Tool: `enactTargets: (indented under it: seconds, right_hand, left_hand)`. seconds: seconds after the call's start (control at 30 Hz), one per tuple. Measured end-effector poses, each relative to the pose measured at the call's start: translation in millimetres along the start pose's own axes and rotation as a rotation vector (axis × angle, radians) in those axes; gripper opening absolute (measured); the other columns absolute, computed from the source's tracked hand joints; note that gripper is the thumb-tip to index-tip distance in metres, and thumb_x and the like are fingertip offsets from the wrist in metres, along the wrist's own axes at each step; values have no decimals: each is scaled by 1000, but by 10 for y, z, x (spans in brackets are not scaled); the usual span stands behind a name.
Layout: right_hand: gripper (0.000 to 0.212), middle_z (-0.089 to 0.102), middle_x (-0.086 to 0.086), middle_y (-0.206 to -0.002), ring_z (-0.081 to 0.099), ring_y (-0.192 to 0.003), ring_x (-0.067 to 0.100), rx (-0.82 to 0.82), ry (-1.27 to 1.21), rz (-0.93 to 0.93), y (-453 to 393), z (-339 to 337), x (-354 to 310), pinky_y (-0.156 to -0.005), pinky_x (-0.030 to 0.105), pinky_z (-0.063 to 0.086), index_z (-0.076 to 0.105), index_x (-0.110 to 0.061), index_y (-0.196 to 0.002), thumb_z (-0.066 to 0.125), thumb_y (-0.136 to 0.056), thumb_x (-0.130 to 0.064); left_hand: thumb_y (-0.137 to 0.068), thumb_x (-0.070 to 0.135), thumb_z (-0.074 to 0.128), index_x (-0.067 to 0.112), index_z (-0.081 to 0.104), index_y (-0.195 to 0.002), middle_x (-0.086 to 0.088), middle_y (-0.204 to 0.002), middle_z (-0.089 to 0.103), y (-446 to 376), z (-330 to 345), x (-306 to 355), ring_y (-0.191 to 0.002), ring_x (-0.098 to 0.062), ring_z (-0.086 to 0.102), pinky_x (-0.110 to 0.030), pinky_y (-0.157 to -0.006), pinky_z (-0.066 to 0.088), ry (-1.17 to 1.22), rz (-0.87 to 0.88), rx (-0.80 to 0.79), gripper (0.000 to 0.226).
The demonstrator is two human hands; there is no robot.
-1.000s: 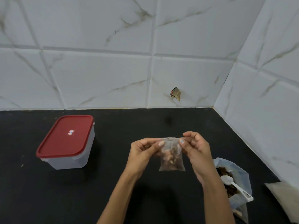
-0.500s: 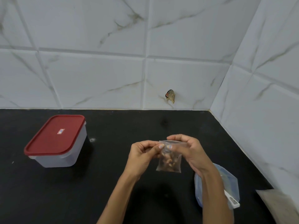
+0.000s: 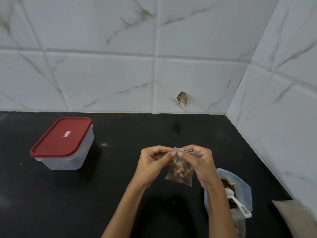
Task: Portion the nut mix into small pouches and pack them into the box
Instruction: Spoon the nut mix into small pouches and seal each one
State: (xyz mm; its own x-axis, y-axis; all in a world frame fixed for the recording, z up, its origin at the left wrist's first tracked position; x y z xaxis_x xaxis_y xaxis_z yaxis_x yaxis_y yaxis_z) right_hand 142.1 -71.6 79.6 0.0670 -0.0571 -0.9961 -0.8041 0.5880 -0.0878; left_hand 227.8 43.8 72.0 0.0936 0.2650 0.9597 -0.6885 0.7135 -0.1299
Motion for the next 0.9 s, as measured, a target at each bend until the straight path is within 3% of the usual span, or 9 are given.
enactTargets:
  seconds: [0.13, 0.27, 0.47, 0.53, 0.63, 0.73, 0.83, 0.9]
  right_hand:
    - [7, 71, 8, -77, 68, -76, 17, -3, -16, -51, 4, 12, -41, -66, 26, 55, 72, -5, -78, 76, -74, -10]
    - [2, 71, 5, -76, 68, -77, 15, -19, -11, -124, 15, 39, -130, -67, 23, 53, 72, -3, -76, 71, -77, -2]
    - [8, 69, 2, -73, 66, -73, 11, -12, -8, -147, 9, 69, -165, -65, 20, 52, 72, -3, -71, 69, -78, 2]
    - [3, 70, 5, -74, 66, -74, 14, 0, -6, -133, 3, 62, -141, -65, 22, 52, 72, -3, -74, 72, -76, -5]
    - [20, 71, 8, -76, 68, -75, 19, -4, -21, -82, 0, 54, -70, -65, 23, 53, 72, -5, -79, 80, -70, -20]
    - [5, 70, 9, -75, 68, -75, 21, -5, -33, -59, 2, 58, -73, -65, 27, 53, 72, -5, -76, 75, -75, -9]
    - [13, 70, 5, -75, 66, -77, 19, -6, 19, -71, -9, 71, -81, -67, 28, 54, 72, -9, -71, 68, -80, 0]
    - [14, 69, 4, -76, 66, -77, 17, -20, 34, -72, -9, 102, -104, -68, 28, 54, 72, -9, -71, 67, -81, 0]
  left_hand:
    - [-84, 8, 70, 6, 75, -83, -7, -92, 71, -4, -36, 25, -83, -20, 69, -36, -75, 57, -81, 68, 55, 5]
    - [-78, 22, 69, 18, 75, -76, 5, -93, 65, -14, -61, 46, -90, -16, 66, -32, -79, 55, -185, 108, 90, 8]
    - [-79, 25, 66, 11, 72, -78, 6, -94, 62, -3, -43, 98, -86, -10, 64, -27, -75, 54, -254, 163, 105, 15]
    - [-79, 23, 66, 12, 71, -76, 6, -92, 62, -12, -61, 107, -83, -9, 64, -25, -73, 54, -231, 163, 129, 13]
    - [-87, 11, 67, 8, 69, -76, 13, -87, 64, -26, -103, 96, -79, -6, 65, -22, -68, 53, -204, 148, 150, 12]
    - [-89, 4, 63, 6, 66, -77, 10, -89, 66, -27, -147, 85, -78, -7, 66, -26, -67, 55, -170, 137, 157, 13]
    - [-81, 13, 65, 8, 64, -82, 7, -89, 69, -23, -147, 54, -76, -5, 66, -23, -64, 54, -139, 112, 138, 5]
    - [-74, 20, 65, 8, 62, -94, 5, -89, 70, -22, -140, 13, -72, -5, 67, -23, -61, 54, -107, 75, 110, 24]
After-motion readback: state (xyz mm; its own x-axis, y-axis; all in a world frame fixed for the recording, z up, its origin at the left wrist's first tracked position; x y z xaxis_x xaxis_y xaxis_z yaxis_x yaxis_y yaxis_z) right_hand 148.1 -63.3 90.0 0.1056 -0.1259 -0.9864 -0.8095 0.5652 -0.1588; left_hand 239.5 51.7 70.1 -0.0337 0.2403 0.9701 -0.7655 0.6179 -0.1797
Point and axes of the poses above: each hand's wrist, its own y-axis away from the middle knuckle, its own z-axis out of the palm, x = y × z, the point moved 9 cm from there along -y, towards the middle knuckle
